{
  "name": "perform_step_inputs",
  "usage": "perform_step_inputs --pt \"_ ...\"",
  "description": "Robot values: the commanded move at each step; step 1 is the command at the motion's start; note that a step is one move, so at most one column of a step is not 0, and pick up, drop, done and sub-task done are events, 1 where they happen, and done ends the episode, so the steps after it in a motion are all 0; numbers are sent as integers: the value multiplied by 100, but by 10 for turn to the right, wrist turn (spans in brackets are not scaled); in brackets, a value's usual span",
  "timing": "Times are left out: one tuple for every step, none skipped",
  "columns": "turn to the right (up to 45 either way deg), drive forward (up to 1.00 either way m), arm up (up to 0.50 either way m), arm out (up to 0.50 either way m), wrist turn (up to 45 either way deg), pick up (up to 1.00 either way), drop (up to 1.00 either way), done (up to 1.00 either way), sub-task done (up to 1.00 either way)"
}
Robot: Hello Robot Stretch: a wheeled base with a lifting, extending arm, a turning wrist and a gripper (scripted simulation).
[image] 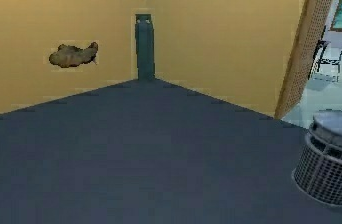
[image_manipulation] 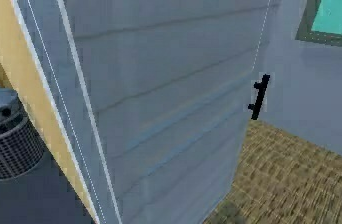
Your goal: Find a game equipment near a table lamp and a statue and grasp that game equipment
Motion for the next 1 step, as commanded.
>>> perform_step_inputs --pt "0 30 0 0 0 0 0 0 0"
